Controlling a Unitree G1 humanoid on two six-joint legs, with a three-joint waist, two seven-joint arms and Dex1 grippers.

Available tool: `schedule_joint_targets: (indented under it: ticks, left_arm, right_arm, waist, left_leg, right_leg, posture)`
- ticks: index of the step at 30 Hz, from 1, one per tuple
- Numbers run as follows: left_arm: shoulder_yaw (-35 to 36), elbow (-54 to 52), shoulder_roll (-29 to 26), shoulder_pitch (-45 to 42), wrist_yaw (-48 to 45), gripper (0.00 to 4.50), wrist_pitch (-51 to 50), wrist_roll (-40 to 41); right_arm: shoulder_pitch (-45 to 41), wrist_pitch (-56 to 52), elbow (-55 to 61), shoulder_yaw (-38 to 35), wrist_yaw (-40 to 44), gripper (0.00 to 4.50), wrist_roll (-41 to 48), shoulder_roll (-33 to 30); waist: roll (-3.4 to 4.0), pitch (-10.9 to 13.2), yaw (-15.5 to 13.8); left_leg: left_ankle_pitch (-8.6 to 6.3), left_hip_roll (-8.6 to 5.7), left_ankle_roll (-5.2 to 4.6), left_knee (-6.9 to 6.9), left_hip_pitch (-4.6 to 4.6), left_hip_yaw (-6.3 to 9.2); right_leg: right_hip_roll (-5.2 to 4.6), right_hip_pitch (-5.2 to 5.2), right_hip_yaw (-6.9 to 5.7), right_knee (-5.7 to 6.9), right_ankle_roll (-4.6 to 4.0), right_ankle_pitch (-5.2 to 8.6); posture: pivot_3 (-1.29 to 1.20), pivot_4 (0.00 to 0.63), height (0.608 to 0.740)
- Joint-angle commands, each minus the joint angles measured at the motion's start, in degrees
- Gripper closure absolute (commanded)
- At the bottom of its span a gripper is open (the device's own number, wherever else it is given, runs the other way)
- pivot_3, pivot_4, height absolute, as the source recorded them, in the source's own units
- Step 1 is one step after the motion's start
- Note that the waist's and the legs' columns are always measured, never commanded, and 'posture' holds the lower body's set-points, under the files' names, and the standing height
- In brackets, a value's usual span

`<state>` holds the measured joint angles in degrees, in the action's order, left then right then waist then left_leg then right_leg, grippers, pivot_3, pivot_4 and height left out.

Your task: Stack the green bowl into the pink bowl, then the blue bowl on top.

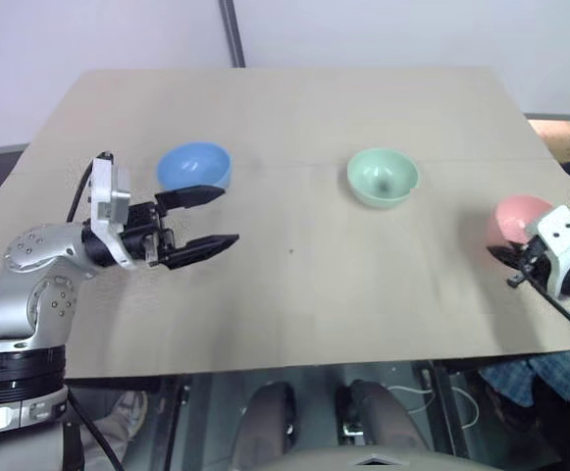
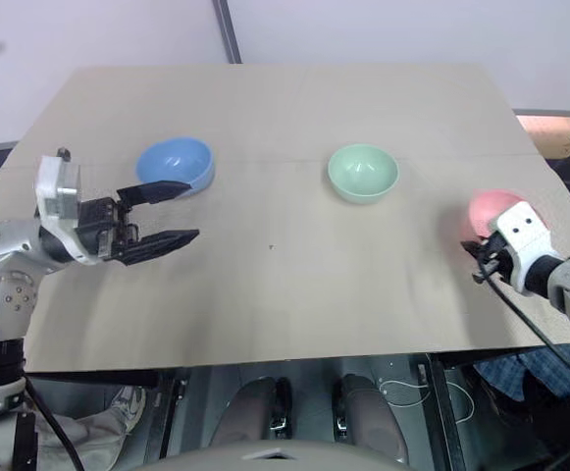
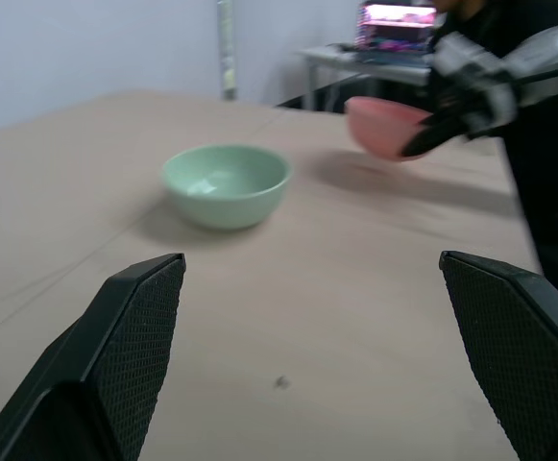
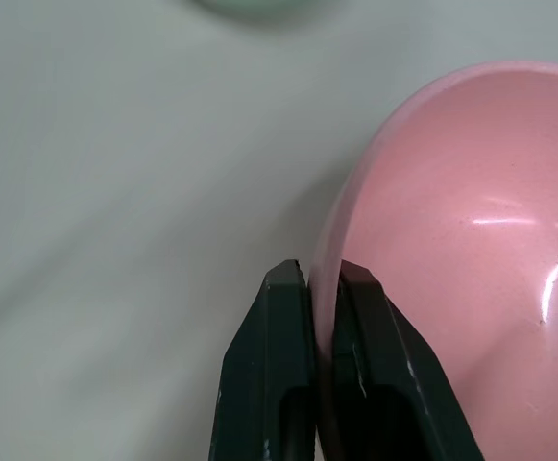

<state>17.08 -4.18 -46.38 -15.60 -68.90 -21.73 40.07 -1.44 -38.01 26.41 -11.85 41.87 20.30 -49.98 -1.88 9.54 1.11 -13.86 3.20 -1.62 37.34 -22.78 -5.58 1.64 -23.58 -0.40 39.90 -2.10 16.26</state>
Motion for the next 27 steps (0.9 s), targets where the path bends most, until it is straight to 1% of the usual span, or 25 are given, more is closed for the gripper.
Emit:
schedule_joint_targets:
  ticks: [1,3,5,8,10,13,16,17,19,20,21,23,27]
  left_arm:
    - [2.66,0.67,0.78,0.02,3.48,0.00,1.61,-1.21]
    - [2.91,1.59,0.99,0.51,4.66,0.00,2.48,-2.34]
    - [2.96,1.92,0.95,0.81,5.39,0.00,2.65,-2.83]
    - [3.37,1.58,0.90,1.43,3.98,0.00,3.13,-2.09]
    - [4.17,0.87,0.98,2.09,2.36,0.00,2.62,-0.23]
    - [4.80,0.75,0.79,2.26,0.78,0.00,2.38,1.04]
    - [4.85,0.28,0.78,2.61,0.45,0.00,2.46,1.25]
    - [4.89,-0.06,0.82,2.78,0.49,0.00,2.39,1.40]
    - [4.92,-0.49,0.82,2.99,0.54,0.00,2.25,1.64]
    - [4.94,-0.69,0.79,3.09,0.49,0.00,2.06,1.89]
    - [4.98,-0.87,0.79,3.21,0.54,0.00,1.96,2.03]
    - [5.09,-1.21,0.79,3.46,0.58,0.00,1.83,2.22]
    - [5.53,-2.29,1.08,3.92,0.20,0.00,0.85,4.07]
  right_arm:
    - [-1.81,-3.83,10.63,6.75,0.05,4.48,2.88,1.33]
    - [-5.27,-5.96,12.76,15.11,-1.74,4.48,1.64,4.61]
    - [-8.72,-7.07,12.53,21.34,-3.50,4.48,-0.26,7.74]
    - [-13.21,-6.53,8.86,27.35,-5.41,4.48,-4.48,10.80]
    - [-16.18,-5.28,5.53,31.45,-5.60,4.48,-7.17,12.53]
    - [-19.28,-4.26,2.92,34.15,-4.49,4.48,-8.54,14.54]
    - [-21.41,-3.54,0.78,34.69,-1.85,4.48,-8.01,15.58]
    - [-21.72,-3.43,0.59,34.46,-0.84,3.61,-7.29,15.94]
    - [-21.81,-3.42,0.93,34.15,0.75,3.03,-6.44,15.95]
    - [-21.69,-3.45,1.48,33.56,1.40,2.53,-6.11,15.65]
    - [-21.74,-4.13,2.46,31.86,2.06,2.20,-4.61,15.61]
    - [-22.26,-5.85,4.48,27.88,3.16,1.31,-0.77,15.81]
    - [-24.89,-9.69,8.01,17.04,4.21,1.31,9.11,15.82]
  waist:
    - [-0.02,0.01,-0.17]
    - [-0.05,-0.01,-0.25]
    - [-0.15,-0.07,-0.14]
    - [-0.17,-0.07,-0.36]
    - [-0.22,-0.10,-0.31]
    - [-0.24,-0.11,-0.34]
    - [-0.24,-0.11,-0.30]
    - [-0.25,-0.11,-0.27]
    - [-0.25,-0.11,-0.27]
    - [-0.25,-0.11,-0.29]
    - [-0.25,-0.11,-0.30]
    - [-0.25,-0.11,-0.30]
    - [-0.24,-0.09,-0.28]
  left_leg:
    - [0.00,0.00,0.00,0.00,-0.02,0.03]
    - [0.00,-0.02,-0.01,0.02,-0.07,0.03]
    - [0.00,-0.03,-0.01,0.07,-0.06,-0.01]
    - [0.00,-0.06,-0.02,0.11,-0.09,-0.01]
    - [0.00,-0.06,-0.01,0.13,-0.09,-0.02]
    - [0.03,-0.06,0.05,0.13,-0.08,0.01]
    - [0.10,-0.05,0.17,0.12,-0.09,0.02]
    - [0.10,-0.05,0.16,0.12,-0.09,0.01]
    - [0.08,-0.05,0.12,0.12,-0.09,0.01]
    - [0.02,-0.05,0.03,0.12,-0.10,0.01]
    - [0.00,-0.05,0.00,0.12,-0.11,0.02]
    - [0.00,-0.05,-0.01,0.12,-0.12,0.02]
    - [0.00,-0.05,-0.01,0.12,-0.11,0.03]
  right_leg:
    - [0.00,0.00,-0.02,-0.01,0.00,0.00]
    - [-0.03,-0.02,-0.03,-0.03,0.00,0.00]
    - [-0.07,0.00,-0.02,-0.03,0.01,-0.01]
    - [-0.10,-0.02,-0.02,-0.01,0.01,-0.01]
    - [-0.10,-0.02,-0.02,-0.02,0.00,-0.01]
    - [-0.10,-0.02,-0.06,0.01,-0.02,0.00]
    - [-0.10,-0.03,-0.07,0.00,-0.02,0.00]
    - [-0.10,-0.02,-0.07,0.00,-0.02,0.00]
    - [-0.10,-0.02,-0.07,0.00,-0.02,-0.01]
    - [-0.10,-0.03,-0.07,0.00,-0.02,-0.01]
    - [-0.10,-0.04,-0.07,0.00,-0.02,-0.01]
    - [-0.11,-0.04,-0.07,0.00,-0.03,-0.01]
    - [-0.12,-0.03,-0.08,0.00,-0.02,-0.01]
  posture:
    - [0.00,0.150,0.740]
    - [0.00,0.150,0.740]
    - [0.00,0.150,0.740]
    - [0.00,0.150,0.740]
    - [0.00,0.150,0.740]
    - [0.00,0.150,0.740]
    - [0.00,0.150,0.740]
    - [0.00,0.150,0.740]
    - [0.00,0.150,0.740]
    - [0.00,0.150,0.740]
    - [0.00,0.150,0.740]
    - [0.00,0.150,0.740]
    - [0.00,0.150,0.740]
